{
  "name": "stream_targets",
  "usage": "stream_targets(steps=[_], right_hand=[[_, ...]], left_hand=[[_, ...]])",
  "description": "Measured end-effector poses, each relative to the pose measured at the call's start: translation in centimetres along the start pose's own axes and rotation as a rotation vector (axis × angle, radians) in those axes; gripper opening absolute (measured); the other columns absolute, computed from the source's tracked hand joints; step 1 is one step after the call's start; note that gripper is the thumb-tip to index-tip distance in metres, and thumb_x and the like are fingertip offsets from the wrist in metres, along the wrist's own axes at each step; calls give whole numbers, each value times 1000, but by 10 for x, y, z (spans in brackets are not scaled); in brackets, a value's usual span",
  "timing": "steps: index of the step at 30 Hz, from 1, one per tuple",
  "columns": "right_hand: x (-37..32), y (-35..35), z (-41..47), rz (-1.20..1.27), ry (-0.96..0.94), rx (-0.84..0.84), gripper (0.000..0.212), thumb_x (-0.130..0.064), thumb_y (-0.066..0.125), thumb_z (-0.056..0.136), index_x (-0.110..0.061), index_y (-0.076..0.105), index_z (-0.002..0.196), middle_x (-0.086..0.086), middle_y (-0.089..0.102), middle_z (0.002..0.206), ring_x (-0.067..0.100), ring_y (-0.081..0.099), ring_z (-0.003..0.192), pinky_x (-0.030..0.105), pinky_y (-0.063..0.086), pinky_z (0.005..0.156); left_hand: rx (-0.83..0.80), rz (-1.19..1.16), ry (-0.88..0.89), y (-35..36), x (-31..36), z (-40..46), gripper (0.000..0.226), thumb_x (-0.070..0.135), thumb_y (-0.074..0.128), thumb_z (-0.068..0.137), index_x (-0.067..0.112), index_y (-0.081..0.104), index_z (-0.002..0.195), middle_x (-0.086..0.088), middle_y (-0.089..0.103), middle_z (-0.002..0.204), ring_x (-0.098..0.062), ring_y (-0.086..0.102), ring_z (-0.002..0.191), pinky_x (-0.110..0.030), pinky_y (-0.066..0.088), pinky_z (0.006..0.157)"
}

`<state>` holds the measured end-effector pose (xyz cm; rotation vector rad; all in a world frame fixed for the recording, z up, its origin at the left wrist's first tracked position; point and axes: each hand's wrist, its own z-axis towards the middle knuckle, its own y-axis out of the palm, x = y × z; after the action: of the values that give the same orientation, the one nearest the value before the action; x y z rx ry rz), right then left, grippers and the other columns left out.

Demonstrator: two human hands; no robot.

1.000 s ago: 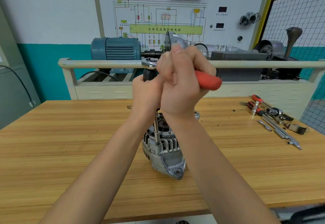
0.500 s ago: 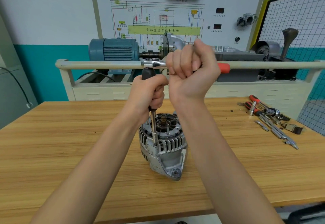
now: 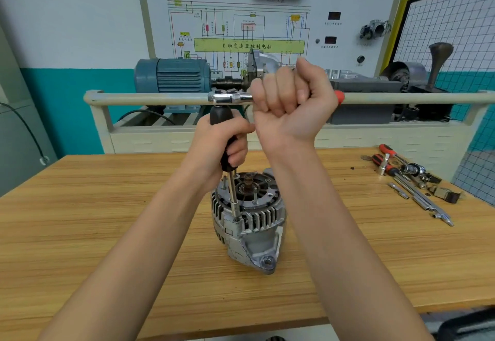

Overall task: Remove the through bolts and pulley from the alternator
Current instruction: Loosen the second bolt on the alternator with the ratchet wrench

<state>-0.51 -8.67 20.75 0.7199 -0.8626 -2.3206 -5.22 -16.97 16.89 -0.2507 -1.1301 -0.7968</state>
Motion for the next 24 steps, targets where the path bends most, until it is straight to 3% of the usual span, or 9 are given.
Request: stream_targets(steps=[2, 4, 7, 11, 14, 16, 20, 24], right_hand=[[-9, -9, 7, 125, 80, 102, 49, -12, 40, 80, -18, 32, 32, -5, 22, 30, 13, 6, 38, 19, 17, 39], [-11, -10, 5, 220, 84, 123, 47, -12, 40, 79, -17, 31, 33, -4, 21, 30, 13, 4, 39, 19, 15, 39], [-11, -8, 3, 200, 40, 61, 49, -11, 39, 81, -18, 31, 34, -5, 21, 31, 13, 5, 39, 21, 17, 39], [2, 1, -10, -122, -207, -101, 52, -3, 41, 85, -22, 36, 37, -7, 26, 35, 9, 16, 35, 24, 19, 45], [17, 9, -23, -434, -501, -156, 41, -3, 53, 77, -21, 36, 44, -10, 32, 44, 8, 25, 40, 24, 22, 50], [22, 13, -30, -503, -554, -191, 36, -7, 52, 77, -19, 36, 47, -11, 33, 48, 8, 26, 41, 22, 23, 50], [11, 11, -22, -334, -378, -151, 44, 0, 47, 78, -20, 37, 40, -6, 29, 38, 7, 25, 36, 24, 21, 48], [-9, 2, -7, 3, -37, -98, 51, -8, 42, 80, -21, 34, 32, -7, 24, 31, 12, 9, 37, 22, 17, 42]], left_hand=[[-152, -16, -45, 2, 1, 1, 35, 6, 54, 73, 20, 37, 46, 6, 24, 37, -8, 20, 28, -13, 20, 35], [-174, 9, -70, 3, 1, 3, 37, 7, 54, 73, 20, 34, 45, 7, 23, 36, -7, 18, 28, -11, 18, 35], [-31, 94, -46, 9, 0, 5, 43, 1, 52, 76, 21, 31, 45, 6, 22, 38, -8, 14, 30, -10, 17, 38], [270, 156, 23, 18, -6, 7, 43, -7, 53, 81, 17, 33, 51, 6, 27, 39, -10, 20, 33, -12, 19, 38], [371, 490, 363, 31, -7, 4, 22, 10, 63, 76, 21, 45, 71, 9, 44, 61, -14, 39, 57, -17, 32, 47], [339, 604, 499, 35, -7, 1, 30, 15, 61, 77, 32, 38, 83, 22, 43, 75, -12, 43, 69, -15, 38, 59], [327, 183, 125, 19, -7, 2, 35, -3, 57, 81, 16, 36, 60, 7, 33, 47, -6, 27, 40, -15, 24, 40], [55, 35, 42, 7, -2, -1, 37, -6, 55, 79, 15, 34, 56, 6, 25, 40, -9, 20, 33, -15, 20, 37]])
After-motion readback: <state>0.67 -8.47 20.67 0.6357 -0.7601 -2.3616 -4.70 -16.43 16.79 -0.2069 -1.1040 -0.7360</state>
